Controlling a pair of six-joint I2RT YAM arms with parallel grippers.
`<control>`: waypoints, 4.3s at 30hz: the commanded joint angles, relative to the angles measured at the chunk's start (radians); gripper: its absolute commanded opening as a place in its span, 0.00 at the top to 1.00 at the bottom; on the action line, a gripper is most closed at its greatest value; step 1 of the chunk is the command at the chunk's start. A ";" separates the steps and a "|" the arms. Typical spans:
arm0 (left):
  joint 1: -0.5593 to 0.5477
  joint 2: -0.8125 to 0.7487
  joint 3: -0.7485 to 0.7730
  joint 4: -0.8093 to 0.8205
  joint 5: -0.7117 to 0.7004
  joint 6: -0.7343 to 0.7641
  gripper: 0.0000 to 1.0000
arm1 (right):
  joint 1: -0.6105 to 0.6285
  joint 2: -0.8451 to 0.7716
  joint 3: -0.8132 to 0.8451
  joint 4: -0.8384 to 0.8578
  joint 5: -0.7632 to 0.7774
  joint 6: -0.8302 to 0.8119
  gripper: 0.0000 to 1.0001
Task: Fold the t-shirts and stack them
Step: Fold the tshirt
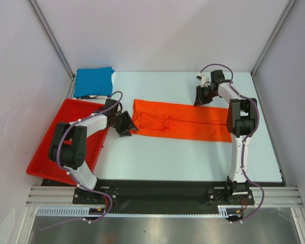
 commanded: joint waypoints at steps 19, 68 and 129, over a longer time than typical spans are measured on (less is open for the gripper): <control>-0.005 0.169 0.188 -0.039 -0.180 0.001 0.92 | -0.035 -0.002 -0.037 0.027 -0.032 0.101 1.00; -0.022 0.842 1.269 0.022 -0.143 0.065 0.48 | -0.107 -0.228 -0.356 0.111 0.277 0.743 0.84; -0.758 -0.101 -0.073 0.253 -0.099 -0.436 0.40 | -0.198 -1.195 -1.314 -0.004 0.177 0.858 0.85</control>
